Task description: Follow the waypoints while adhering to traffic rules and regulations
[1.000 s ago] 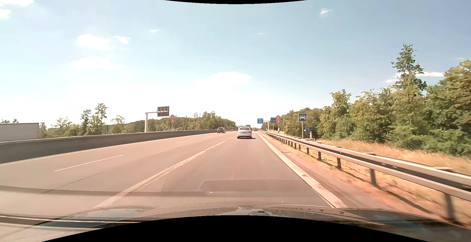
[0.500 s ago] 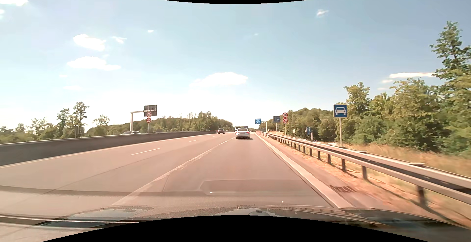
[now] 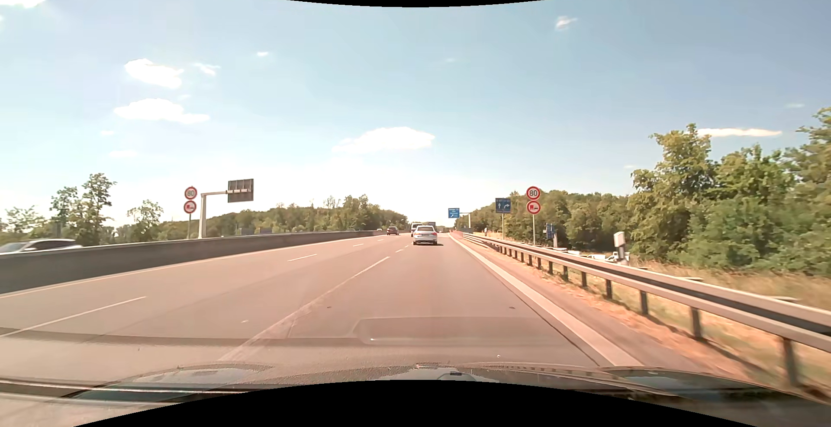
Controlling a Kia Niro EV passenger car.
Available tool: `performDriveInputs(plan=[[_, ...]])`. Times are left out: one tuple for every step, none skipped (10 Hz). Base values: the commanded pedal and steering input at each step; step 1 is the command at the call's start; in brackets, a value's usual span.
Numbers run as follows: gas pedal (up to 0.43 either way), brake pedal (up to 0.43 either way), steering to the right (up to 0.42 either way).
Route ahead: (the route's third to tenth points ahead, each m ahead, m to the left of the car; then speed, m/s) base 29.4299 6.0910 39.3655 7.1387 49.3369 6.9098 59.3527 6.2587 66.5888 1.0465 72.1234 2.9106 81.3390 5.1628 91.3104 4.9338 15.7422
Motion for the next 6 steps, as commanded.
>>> performDriveInputs(plan=[[0.339, 0.000, 0.005], [0.319, 0.000, 0.004], [0.299, 0.000, 0.004], [0.287, 0.000, 0.004], [0.280, 0.000, 0.004], [0.280, 0.000, 0.002]])
